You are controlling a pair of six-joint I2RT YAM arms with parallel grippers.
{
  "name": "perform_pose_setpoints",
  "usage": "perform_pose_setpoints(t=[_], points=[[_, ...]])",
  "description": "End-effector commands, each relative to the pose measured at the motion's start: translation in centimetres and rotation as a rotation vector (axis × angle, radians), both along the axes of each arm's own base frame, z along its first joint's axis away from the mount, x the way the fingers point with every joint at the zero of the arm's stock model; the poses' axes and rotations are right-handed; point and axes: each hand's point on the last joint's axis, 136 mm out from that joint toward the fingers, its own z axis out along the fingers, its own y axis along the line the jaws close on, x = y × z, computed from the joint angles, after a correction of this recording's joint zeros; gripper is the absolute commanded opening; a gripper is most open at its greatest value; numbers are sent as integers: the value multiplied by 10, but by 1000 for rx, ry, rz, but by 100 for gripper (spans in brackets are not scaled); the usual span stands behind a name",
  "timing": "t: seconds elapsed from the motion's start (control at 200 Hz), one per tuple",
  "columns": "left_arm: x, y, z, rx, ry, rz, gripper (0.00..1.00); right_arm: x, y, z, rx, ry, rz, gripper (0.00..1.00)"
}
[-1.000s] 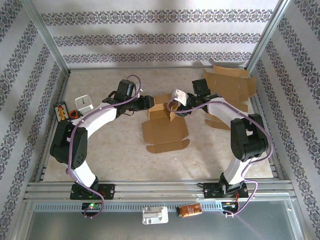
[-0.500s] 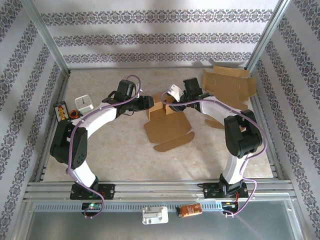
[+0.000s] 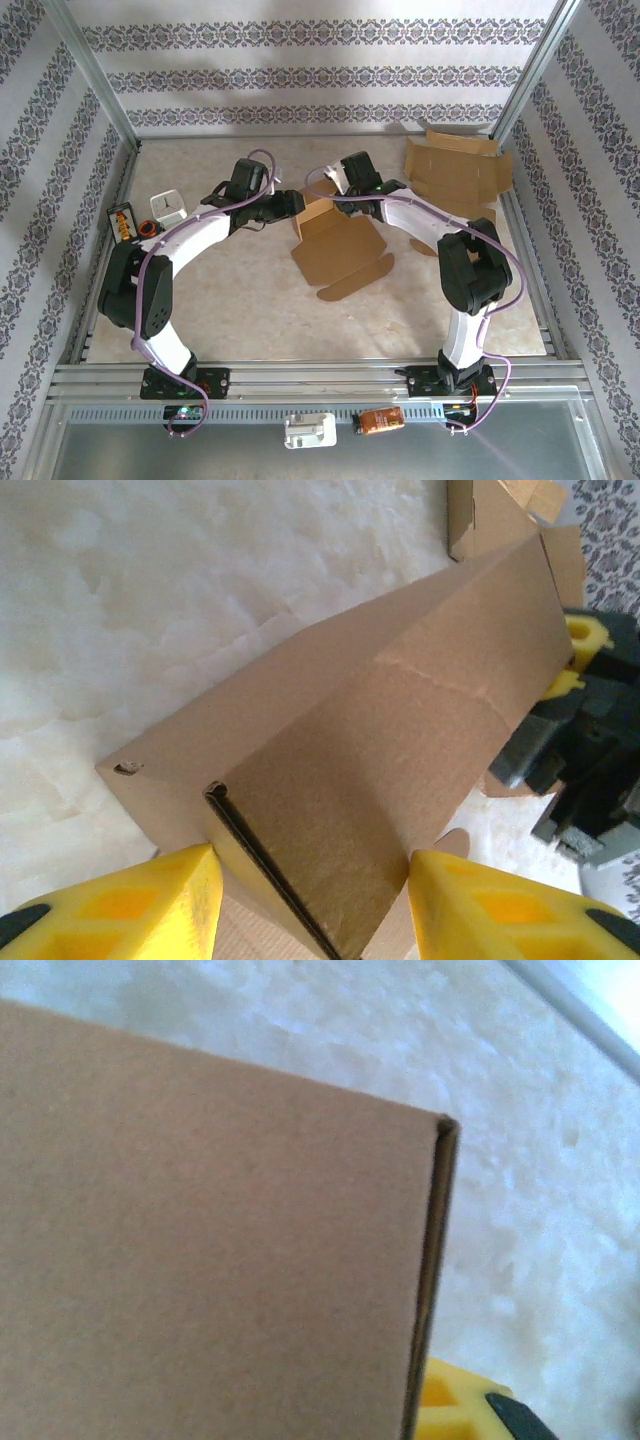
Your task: Fold the paper box
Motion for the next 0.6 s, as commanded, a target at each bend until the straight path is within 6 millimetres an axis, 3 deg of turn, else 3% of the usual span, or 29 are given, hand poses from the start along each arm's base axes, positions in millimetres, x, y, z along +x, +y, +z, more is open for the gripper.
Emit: perform_pose_setpoints(t=[0.0, 0.2, 0.325, 0.595], points=[[-1, -6, 34, -127, -23, 2, 52, -45, 28, -12, 122, 152, -79, 19], [-3, 3, 51, -186, -55, 4, 58, -84, 66, -41, 218, 172, 30, 32], [-4, 3, 51, -214, -51, -9, 66, -88, 64, -57, 204, 209, 19, 35], [4, 15, 30, -159, -22, 39, 67, -70, 59, -35, 230, 94, -14, 48]])
